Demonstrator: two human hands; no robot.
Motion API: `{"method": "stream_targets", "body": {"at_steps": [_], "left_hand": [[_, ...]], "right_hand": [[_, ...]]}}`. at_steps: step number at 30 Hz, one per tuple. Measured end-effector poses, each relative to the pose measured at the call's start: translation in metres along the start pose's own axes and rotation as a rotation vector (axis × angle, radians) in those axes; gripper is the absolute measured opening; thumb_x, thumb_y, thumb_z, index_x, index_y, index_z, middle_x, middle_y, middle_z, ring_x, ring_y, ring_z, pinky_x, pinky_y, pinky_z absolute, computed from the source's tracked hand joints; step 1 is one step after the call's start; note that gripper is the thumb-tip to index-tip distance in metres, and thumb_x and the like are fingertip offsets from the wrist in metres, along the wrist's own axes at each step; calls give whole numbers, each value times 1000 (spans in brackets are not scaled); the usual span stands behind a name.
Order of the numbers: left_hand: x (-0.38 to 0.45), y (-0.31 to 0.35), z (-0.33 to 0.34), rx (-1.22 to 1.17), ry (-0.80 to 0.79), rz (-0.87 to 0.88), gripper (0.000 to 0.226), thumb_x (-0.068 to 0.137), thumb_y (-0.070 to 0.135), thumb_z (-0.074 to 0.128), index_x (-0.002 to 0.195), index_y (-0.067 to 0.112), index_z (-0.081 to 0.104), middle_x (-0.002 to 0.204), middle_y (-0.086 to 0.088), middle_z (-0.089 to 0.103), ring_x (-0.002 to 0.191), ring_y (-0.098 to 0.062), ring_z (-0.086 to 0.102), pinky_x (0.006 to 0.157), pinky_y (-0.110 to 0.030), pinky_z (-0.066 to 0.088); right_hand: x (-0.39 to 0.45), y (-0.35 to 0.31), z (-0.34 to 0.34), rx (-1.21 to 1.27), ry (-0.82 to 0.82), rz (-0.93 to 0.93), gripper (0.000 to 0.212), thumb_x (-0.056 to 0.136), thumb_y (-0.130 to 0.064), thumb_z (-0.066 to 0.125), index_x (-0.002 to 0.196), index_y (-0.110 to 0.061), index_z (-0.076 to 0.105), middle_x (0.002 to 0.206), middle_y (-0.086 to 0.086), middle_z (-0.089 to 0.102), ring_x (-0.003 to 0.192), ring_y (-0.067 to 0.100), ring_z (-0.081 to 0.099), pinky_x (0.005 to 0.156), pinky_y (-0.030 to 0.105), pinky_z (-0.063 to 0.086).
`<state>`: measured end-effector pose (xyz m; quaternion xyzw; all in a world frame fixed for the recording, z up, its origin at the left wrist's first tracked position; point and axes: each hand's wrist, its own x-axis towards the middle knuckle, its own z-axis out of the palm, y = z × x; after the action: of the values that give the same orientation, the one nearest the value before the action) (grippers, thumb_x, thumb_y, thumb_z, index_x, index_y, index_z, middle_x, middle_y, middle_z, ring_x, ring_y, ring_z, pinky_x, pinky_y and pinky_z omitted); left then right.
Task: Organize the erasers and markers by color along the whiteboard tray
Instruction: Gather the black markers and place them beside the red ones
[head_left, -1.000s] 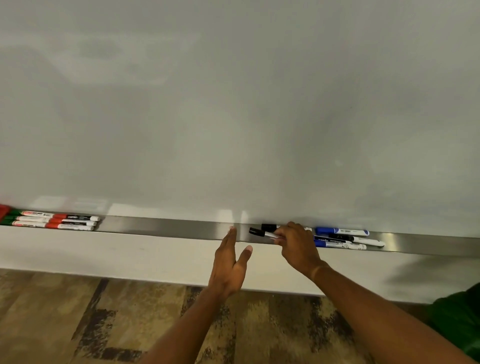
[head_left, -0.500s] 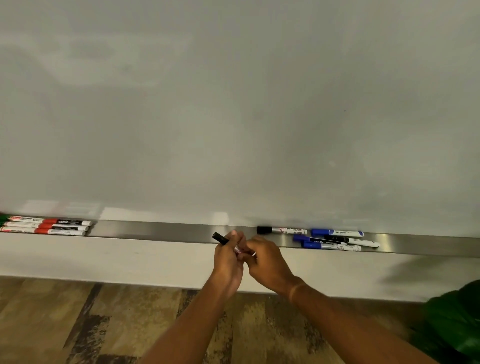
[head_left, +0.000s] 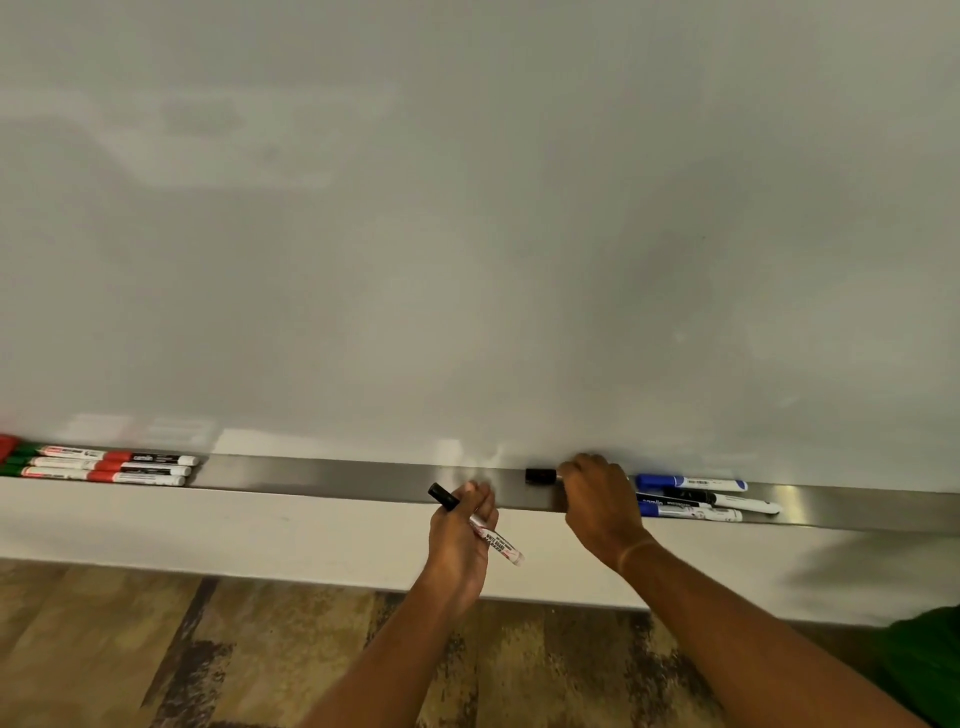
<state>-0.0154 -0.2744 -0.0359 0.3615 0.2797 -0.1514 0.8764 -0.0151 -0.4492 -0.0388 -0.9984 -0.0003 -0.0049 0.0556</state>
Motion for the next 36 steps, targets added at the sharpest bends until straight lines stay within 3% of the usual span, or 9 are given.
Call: {"method": "stream_targets", "body": {"at_steps": [13, 19, 22, 26, 30, 33, 36], "left_hand": [[4, 8, -2, -23, -3, -12, 16, 92, 3, 55, 105, 0, 63, 106, -17, 68, 104, -27, 65, 94, -36, 48], [5, 8, 1, 9, -19, -14, 12, 94, 4, 53, 101, 0, 62, 99, -16, 68, 99, -26, 66, 92, -35, 50], [5, 7, 3, 33, -63, -3, 13, 96, 6, 51, 96, 0, 63, 95, -16, 67, 94, -25, 65, 97, -37, 48], [2, 8, 9, 95, -149, 3, 20, 98, 15, 49, 101, -2, 61, 91, -17, 62, 81, -23, 59, 82, -34, 52], [2, 9, 11, 139, -176, 6, 18, 97, 16, 50, 90, 3, 61, 77, -11, 63, 65, -18, 61, 60, -26, 54], [5, 4, 12, 161, -154, -1, 16, 96, 14, 51, 89, 5, 62, 76, -10, 66, 65, -19, 64, 59, -27, 55], [7, -2, 15, 145, -143, -28, 16, 95, 13, 52, 92, 3, 64, 81, -12, 71, 70, -21, 70, 61, -29, 59]], "right_hand": [[6, -2, 5, -40, -45, -77, 25, 90, -21, 61, 114, -17, 57, 118, 4, 62, 109, 20, 56, 99, 31, 42], [9, -22, -18, 251, 150, -49, 23, 87, -10, 62, 110, -14, 65, 109, 6, 67, 102, 22, 60, 89, 31, 49], [9, -38, -26, 473, 155, -36, 20, 87, -7, 63, 105, -14, 70, 99, 5, 71, 92, 20, 65, 79, 26, 53], [4, -48, -25, 655, 16, -47, 17, 84, -4, 66, 96, -13, 75, 89, 2, 75, 82, 11, 69, 73, 18, 52], [1, -54, -21, 760, -35, -63, 11, 81, -6, 69, 84, -12, 77, 83, 1, 76, 76, 6, 69, 72, 16, 53], [-3, -51, -17, 796, -62, -72, 12, 83, -5, 66, 87, -11, 76, 84, 3, 76, 77, 9, 70, 75, 23, 56], [-10, -44, -15, 827, -89, -95, 18, 84, -6, 65, 97, -12, 74, 93, 4, 76, 82, 10, 69, 77, 14, 54]]}}
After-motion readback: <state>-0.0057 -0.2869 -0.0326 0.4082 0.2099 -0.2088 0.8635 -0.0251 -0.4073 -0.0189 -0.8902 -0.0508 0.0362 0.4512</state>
